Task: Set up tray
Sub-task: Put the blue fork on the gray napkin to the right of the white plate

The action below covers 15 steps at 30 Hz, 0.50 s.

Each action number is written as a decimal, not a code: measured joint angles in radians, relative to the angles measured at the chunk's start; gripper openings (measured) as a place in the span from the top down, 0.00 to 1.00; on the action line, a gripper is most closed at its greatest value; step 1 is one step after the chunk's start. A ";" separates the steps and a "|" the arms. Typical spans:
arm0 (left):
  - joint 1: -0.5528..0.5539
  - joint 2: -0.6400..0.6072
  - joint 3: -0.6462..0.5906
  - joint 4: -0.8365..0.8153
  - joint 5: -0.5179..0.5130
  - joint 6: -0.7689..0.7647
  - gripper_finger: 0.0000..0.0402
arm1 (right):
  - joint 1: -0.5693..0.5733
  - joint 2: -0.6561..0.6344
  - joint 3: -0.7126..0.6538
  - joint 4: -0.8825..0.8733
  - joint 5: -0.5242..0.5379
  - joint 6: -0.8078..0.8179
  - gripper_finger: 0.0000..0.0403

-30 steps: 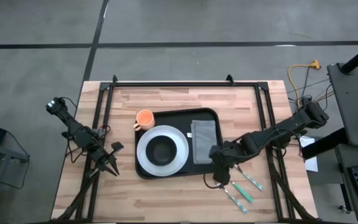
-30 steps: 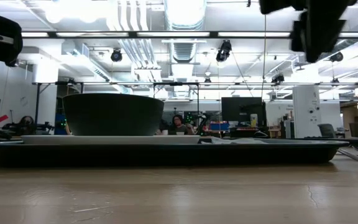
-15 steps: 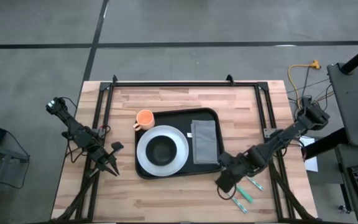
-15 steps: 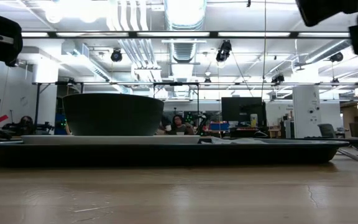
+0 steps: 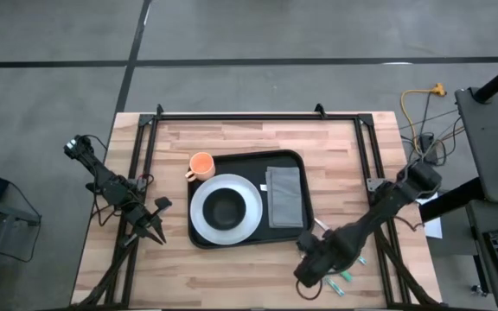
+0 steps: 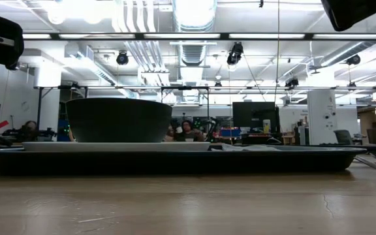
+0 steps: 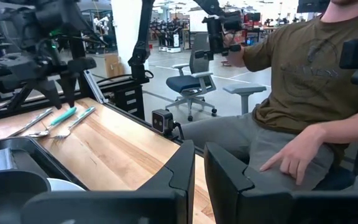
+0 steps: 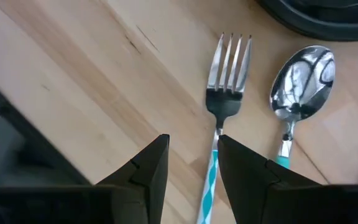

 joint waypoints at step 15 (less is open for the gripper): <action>0.000 0.004 0.000 0.000 0.000 0.000 0.95 | 0.054 0.100 0.071 -0.113 -0.037 0.059 0.68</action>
